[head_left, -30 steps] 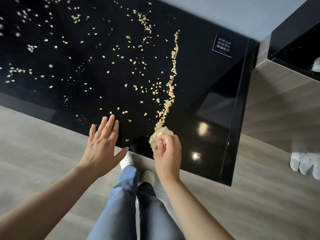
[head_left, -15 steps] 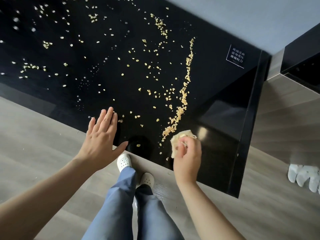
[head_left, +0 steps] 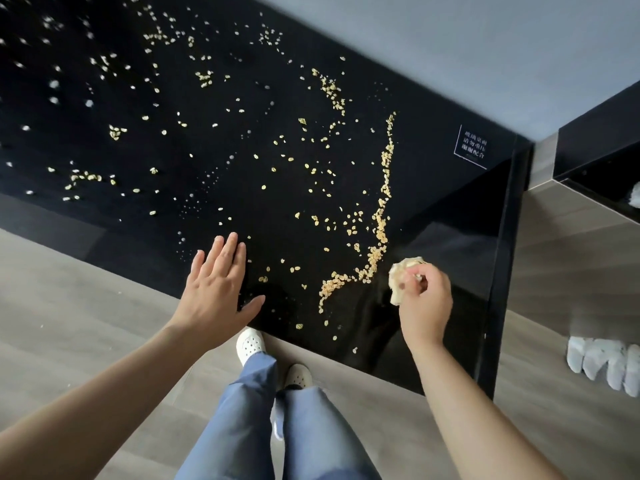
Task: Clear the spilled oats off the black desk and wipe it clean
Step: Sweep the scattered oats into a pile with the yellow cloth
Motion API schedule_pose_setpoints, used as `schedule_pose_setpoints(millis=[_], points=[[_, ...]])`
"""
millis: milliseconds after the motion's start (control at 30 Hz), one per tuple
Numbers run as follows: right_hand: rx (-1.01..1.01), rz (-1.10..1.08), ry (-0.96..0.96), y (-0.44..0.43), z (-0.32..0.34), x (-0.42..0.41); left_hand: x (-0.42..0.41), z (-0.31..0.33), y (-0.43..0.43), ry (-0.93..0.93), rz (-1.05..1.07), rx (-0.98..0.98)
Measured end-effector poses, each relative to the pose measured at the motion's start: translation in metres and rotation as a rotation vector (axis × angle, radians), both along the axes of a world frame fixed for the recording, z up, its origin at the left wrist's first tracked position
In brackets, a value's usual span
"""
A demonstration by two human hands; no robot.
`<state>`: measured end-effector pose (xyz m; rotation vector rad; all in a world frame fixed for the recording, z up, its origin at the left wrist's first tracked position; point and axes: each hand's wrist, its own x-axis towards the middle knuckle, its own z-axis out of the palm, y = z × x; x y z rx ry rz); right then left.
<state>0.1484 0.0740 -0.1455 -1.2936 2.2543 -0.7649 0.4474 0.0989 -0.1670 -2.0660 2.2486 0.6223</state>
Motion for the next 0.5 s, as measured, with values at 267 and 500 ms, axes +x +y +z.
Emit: schedule_pose_setpoints(millis=[267, 500], points=[[0.01, 0.247, -0.133, 0.005, -0.009, 0.083, 0.003, -0.002, -0.006, 0.004, -0.018, -0.002], [-0.14, 0.096, -0.061, -0.024, 0.015, 0.025, 0.006, 0.003, -0.015, -0.027, -0.013, -0.006]])
